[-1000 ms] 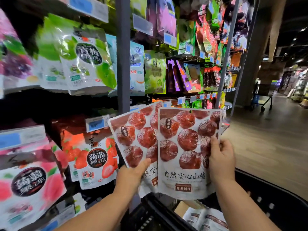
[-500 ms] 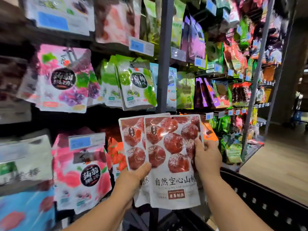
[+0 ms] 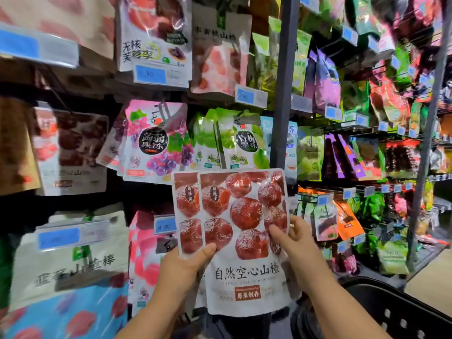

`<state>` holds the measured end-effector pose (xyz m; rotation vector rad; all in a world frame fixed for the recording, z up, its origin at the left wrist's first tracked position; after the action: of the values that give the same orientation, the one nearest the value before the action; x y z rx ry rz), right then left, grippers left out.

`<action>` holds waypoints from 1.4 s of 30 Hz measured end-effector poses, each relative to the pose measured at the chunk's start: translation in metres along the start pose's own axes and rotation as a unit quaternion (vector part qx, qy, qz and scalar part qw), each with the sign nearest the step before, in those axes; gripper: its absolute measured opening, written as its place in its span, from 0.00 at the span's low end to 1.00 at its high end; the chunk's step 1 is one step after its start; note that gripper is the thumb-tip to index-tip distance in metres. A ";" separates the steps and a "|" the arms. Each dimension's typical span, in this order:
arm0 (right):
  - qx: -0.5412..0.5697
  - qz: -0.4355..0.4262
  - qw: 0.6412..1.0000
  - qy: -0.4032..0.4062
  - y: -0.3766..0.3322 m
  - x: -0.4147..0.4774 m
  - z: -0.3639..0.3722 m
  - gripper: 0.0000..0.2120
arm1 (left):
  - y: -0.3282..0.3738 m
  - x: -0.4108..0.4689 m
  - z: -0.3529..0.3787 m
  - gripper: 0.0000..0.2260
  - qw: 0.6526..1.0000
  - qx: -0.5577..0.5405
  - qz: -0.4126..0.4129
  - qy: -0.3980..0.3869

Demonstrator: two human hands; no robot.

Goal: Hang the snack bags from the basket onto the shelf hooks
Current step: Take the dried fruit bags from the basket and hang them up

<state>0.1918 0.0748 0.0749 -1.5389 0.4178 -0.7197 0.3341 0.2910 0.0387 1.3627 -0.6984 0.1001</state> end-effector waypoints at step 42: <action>0.094 0.017 0.971 -0.218 -0.037 -0.030 0.193 0.35 | 0.098 0.012 -0.234 0.10 0.984 -0.001 0.063 0.166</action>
<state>0.2915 0.2431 0.1102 -1.4551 0.0438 -0.3655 0.3921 0.5245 0.1191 1.2601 -0.5026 0.4181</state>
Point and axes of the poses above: each hand's wrist, its own x-axis towards the middle knuckle, its own z-axis out of the palm, y = z × x, the point moved 10 cm from there along x, towards the middle knuckle, and after that the axes turned 11 degrees about z, right-handed, at the moved point
